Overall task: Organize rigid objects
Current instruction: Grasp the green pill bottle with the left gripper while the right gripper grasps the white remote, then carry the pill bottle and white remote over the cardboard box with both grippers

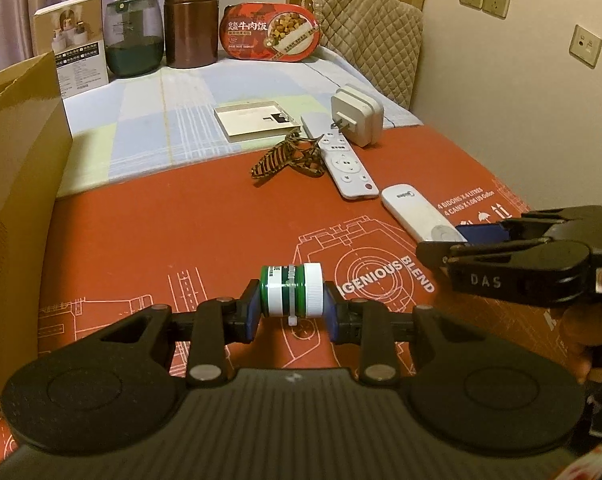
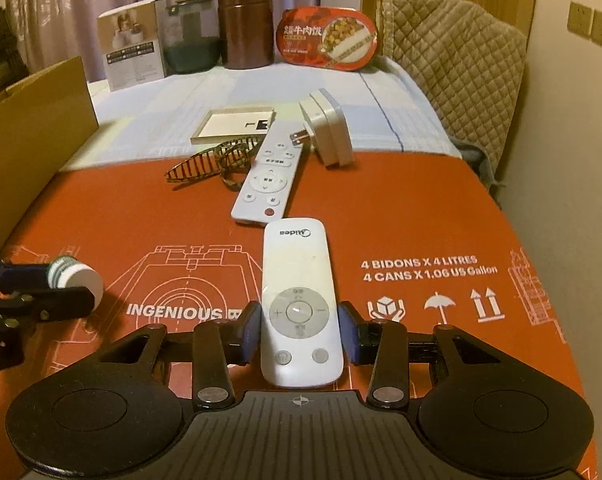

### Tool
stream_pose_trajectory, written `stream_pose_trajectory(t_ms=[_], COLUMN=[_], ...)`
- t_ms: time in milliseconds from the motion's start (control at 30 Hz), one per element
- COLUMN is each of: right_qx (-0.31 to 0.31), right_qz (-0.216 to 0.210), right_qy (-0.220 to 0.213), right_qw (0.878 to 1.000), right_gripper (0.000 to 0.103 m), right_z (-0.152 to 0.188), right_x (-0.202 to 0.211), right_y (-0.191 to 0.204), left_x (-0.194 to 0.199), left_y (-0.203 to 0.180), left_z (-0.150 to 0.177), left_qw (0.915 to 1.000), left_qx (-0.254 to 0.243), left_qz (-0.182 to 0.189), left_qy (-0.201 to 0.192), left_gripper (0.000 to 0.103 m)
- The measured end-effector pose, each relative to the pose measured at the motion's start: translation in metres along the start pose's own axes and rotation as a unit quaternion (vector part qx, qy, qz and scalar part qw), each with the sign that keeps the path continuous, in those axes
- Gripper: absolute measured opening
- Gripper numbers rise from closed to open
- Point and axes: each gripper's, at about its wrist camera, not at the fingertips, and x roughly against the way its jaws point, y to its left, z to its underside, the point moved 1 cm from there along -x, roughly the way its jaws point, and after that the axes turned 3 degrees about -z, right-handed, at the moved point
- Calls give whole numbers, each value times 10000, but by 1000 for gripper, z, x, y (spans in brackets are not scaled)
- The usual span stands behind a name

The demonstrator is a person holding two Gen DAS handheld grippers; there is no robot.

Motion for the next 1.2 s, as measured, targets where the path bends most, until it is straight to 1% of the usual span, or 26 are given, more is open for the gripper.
stream_pose_trajectory(t_ms=[333,633,700,833,1000,1200], right_qx=[-39,167,157,166,116,89], right_qz=[14,-161,-227,-388,-563,-837], right_qy=[-83,-622,-758,-896,-942,-992], right_qw=[10000,9978,9967,9951,9939,9915], right_gripper=[37,37,37,37,37,37], right_z=[-2,-15,-20,-23,-27,-47], right_x=[-2,31,44,69,96,128], right_y=[1,17,22,37,55,80], left_x=[3,27,36,59,97,141], left_y=[2,2,3,5,10,31], left_z=[-2,-17,-20,-27,-31,-35], left_qw=[9999,9993,9989,9979,9964,9936], left_qx=[134,142,175,242,275,498], left_qz=[87,8,-47,-184,-374,-633], left_qy=[-53,-358,-443,-579,-705,-793], left_gripper=[27,27,27,27,27,27])
